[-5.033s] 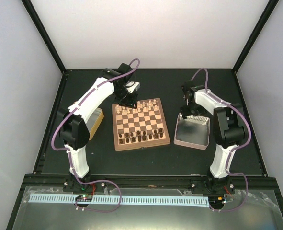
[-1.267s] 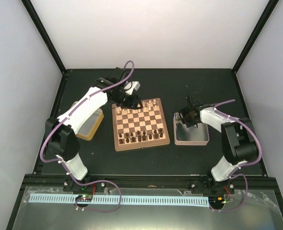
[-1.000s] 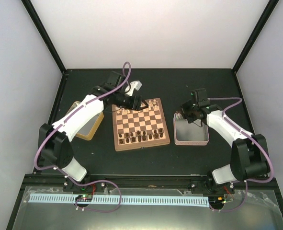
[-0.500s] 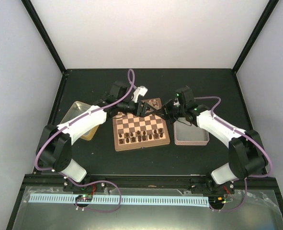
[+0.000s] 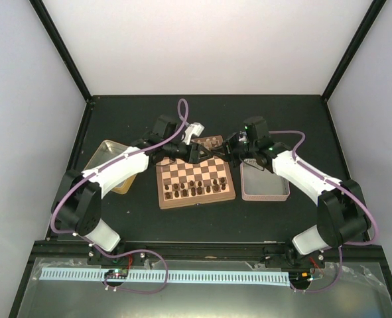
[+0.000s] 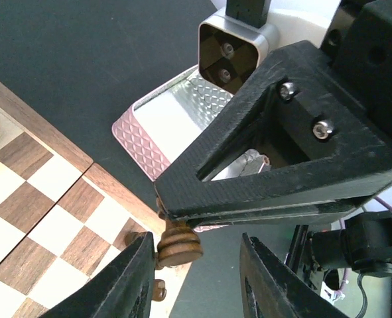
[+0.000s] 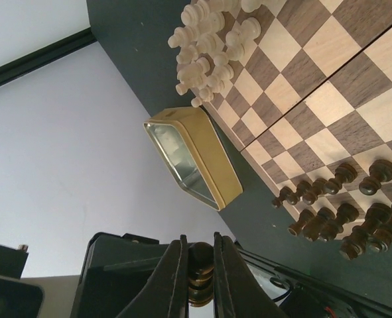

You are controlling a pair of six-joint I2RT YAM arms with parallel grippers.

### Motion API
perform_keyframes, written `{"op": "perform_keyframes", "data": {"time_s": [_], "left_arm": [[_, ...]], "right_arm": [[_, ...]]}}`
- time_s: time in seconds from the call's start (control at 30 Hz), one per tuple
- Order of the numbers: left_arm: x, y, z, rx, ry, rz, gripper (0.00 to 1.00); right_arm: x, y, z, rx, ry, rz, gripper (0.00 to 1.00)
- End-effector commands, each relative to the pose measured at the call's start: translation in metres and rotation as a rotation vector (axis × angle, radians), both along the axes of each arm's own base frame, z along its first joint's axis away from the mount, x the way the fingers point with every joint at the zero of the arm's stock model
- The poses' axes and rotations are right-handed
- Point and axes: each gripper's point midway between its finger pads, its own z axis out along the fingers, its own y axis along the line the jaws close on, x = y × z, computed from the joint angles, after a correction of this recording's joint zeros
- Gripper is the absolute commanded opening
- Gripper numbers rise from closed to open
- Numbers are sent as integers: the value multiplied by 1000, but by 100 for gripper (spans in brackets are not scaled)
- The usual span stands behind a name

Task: Set up the chess pieces on the board
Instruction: Place the chess piece on the chessboard.

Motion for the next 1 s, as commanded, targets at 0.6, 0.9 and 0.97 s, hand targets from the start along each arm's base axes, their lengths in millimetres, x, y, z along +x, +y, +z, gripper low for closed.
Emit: {"op": "perform_keyframes", "data": {"time_s": [0.6,0.9,0.97], "left_arm": [[-7,-9,41,-77,-111,-96,1],[-33,-13,68,-192,-114,-230,2],[-36,-13,72,-204,-116,-246,2]], "right_arm": [[-1,15,46,18,-404,324,27],[-39,14,81,149,-669,513,23],[-43,12,82,163,-692,525,21]]}}
